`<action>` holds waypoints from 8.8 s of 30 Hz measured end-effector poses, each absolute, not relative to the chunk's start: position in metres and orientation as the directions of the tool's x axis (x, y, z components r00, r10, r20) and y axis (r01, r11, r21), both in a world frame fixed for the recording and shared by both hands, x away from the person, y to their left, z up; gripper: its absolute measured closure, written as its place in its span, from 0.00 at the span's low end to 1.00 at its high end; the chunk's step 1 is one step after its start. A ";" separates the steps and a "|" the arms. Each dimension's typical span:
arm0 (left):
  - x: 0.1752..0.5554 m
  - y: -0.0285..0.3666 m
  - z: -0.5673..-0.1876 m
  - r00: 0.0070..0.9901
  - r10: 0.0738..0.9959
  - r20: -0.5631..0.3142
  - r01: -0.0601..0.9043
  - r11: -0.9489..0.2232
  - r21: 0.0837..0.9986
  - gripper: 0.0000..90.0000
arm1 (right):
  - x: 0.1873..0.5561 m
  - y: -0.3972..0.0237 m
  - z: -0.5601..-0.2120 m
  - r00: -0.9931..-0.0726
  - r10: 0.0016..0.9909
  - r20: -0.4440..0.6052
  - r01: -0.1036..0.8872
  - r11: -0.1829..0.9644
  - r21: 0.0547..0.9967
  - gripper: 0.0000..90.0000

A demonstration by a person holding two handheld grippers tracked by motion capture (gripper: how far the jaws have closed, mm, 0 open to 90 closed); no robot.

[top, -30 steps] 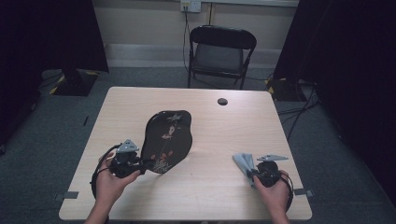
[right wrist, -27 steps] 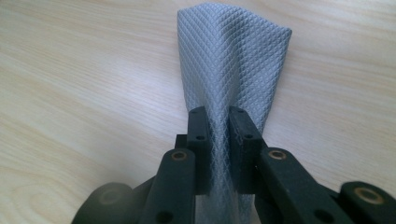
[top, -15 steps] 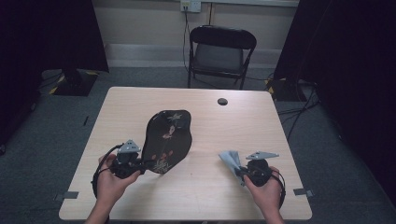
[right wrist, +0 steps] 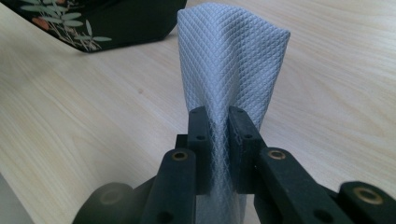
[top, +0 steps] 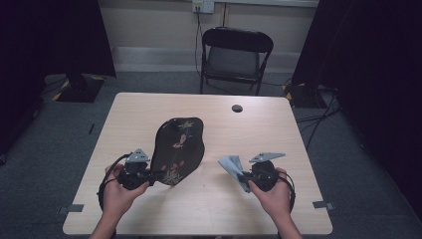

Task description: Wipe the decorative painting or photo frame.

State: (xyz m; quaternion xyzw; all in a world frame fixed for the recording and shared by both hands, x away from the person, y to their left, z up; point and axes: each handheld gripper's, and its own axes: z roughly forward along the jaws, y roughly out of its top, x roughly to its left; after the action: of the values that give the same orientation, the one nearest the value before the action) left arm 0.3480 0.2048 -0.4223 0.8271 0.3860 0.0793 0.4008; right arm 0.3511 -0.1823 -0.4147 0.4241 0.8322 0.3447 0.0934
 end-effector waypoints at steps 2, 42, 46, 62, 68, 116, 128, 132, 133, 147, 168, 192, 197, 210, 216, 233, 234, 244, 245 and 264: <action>0.348 0.205 -0.422 0.688 0.703 -0.177 0.575 -0.380 0.725 0.87 | 0.355 -0.179 -0.419 -0.630 0.762 0.150 0.652 0.413 0.636 0.91; 0.348 0.206 -0.423 0.696 0.697 -0.171 0.569 -0.391 0.724 0.87 | 0.353 -0.172 -0.455 -0.666 0.737 0.115 0.691 0.552 0.466 0.92; 0.348 0.206 -0.423 0.695 0.698 -0.172 0.570 -0.390 0.723 0.87 | 0.353 -0.166 -0.439 -0.687 0.718 0.110 0.662 0.557 0.502 0.92; 0.349 0.206 -0.423 0.695 0.695 -0.185 0.577 -0.386 0.720 0.87 | 0.372 -0.138 -0.365 -0.741 0.667 0.079 0.547 0.532 0.647 0.92; 0.350 0.206 -0.423 0.700 0.690 -0.183 0.576 -0.395 0.716 0.87 | 0.379 -0.130 -0.340 -0.738 0.671 0.068 0.511 0.489 0.707 0.92; 0.351 0.206 -0.422 0.721 0.668 -0.186 0.569 -0.416 0.709 0.87 | 0.392 -0.098 -0.455 -0.735 0.666 0.126 0.631 0.605 0.486 0.92; 0.351 0.206 -0.421 0.720 0.669 -0.183 0.570 -0.421 0.705 0.87 | 0.385 -0.123 -0.405 -0.729 0.678 0.087 0.600 0.573 0.559 0.91; 0.351 0.206 -0.422 0.718 0.671 -0.186 0.571 -0.415 0.708 0.87 | 0.388 -0.127 -0.383 -0.725 0.684 0.073 0.588 0.561 0.583 0.91; 0.351 0.206 -0.422 0.720 0.669 -0.186 0.569 -0.415 0.709 0.87 | 0.389 -0.128 -0.378 -0.725 0.684 0.072 0.584 0.557 0.591 0.91; 0.352 0.207 -0.422 0.723 0.666 -0.185 0.566 -0.417 0.711 0.87 | 0.405 -0.114 -0.315 -0.732 0.681 0.021 0.518 0.536 0.667 0.91; 0.352 0.208 -0.422 0.727 0.662 -0.184 0.562 -0.419 0.713 0.87 | 0.410 -0.101 -0.378 -0.723 0.686 0.075 0.587 0.554 0.591 0.91; 0.352 0.208 -0.422 0.727 0.663 -0.182 0.561 -0.419 0.714 0.87 | 0.393 -0.089 -0.455 -0.736 0.670 0.100 0.630 0.622 0.465 0.91; 0.352 0.208 -0.423 0.724 0.665 -0.185 0.562 -0.412 0.717 0.87 | 0.391 -0.091 -0.460 -0.741 0.663 0.105 0.627 0.627 0.463 0.90; 0.352 0.209 -0.423 0.722 0.666 -0.185 0.562 -0.410 0.718 0.87 | 0.387 -0.101 -0.444 -0.742 0.663 0.098 0.615 0.616 0.493 0.90; 0.352 0.209 -0.423 0.722 0.666 -0.187 0.563 -0.409 0.718 0.87 | 0.389 -0.105 -0.424 -0.745 0.663 0.078 0.599 0.613 0.515 0.90; 0.352 0.209 -0.423 0.719 0.669 -0.187 0.568 -0.412 0.712 0.87 | 0.389 -0.107 -0.336 -0.773 0.634 0.005 0.515 0.623 0.588 0.90; 0.352 0.209 -0.423 0.719 0.669 -0.187 0.569 -0.411 0.712 0.87 | 0.389 -0.107 -0.329 -0.775 0.632 -0.002 0.506 0.623 0.597 0.90; 0.353 0.208 -0.422 0.723 0.665 -0.186 0.566 -0.416 0.712 0.87 | 0.396 -0.089 -0.292 -0.783 0.622 -0.027 0.456 0.602 0.655 0.90; 0.353 0.209 -0.422 0.724 0.664 -0.186 0.565 -0.417 0.712 0.87 | 0.398 -0.087 -0.293 -0.785 0.619 -0.024 0.457 0.604 0.653 0.90; 0.353 0.209 -0.422 0.726 0.662 -0.187 0.565 -0.418 0.712 0.87 | 0.399 -0.072 -0.369 -0.792 0.609 0.051 0.521 0.629 0.577 0.90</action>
State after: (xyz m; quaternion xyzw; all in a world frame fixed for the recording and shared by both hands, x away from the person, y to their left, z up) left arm 0.3531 0.2088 -0.4225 0.8398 0.3652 0.0611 0.3971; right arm 0.3994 -0.0725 -0.3694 0.3138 0.8995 0.2946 0.0747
